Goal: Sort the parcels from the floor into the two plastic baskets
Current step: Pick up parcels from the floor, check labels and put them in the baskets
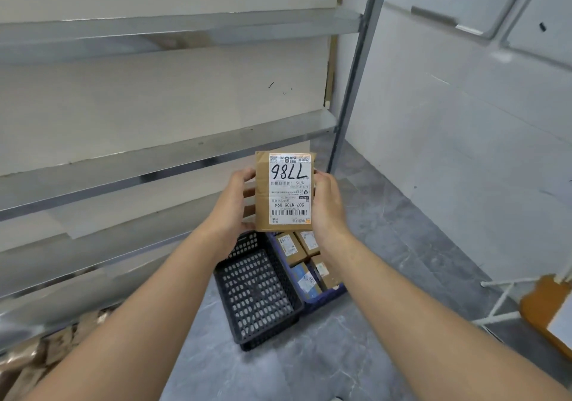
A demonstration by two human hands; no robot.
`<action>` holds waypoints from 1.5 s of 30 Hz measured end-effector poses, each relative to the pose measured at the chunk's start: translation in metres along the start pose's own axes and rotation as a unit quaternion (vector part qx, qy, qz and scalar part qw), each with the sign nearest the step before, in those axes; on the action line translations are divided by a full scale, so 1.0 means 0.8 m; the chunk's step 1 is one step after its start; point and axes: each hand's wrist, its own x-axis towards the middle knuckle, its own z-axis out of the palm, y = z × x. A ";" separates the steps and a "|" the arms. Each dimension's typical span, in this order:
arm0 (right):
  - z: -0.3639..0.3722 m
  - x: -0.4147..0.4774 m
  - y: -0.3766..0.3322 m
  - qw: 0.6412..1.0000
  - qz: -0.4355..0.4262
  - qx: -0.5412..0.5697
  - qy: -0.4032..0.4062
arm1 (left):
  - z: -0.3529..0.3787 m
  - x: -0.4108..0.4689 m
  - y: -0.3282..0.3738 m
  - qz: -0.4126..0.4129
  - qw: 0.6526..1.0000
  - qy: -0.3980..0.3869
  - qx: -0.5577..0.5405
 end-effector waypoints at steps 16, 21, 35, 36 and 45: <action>-0.172 0.215 0.044 0.997 0.057 -0.033 -0.041 | 0.222 0.164 -0.051 -0.070 0.995 0.037 -0.052; -0.174 0.310 0.080 0.992 0.080 -0.088 -0.049 | 0.253 0.255 -0.083 -0.100 0.993 0.020 -0.054; -0.189 0.487 0.164 0.971 0.179 -0.122 -0.099 | 0.310 0.421 -0.147 -0.194 0.969 0.109 -0.108; -0.193 0.502 0.172 0.969 0.184 -0.121 -0.109 | 0.319 0.429 -0.154 -0.203 0.966 0.118 -0.105; -0.229 0.654 0.293 0.937 0.251 -0.126 -0.207 | 0.411 0.547 -0.257 -0.244 0.920 0.272 -0.144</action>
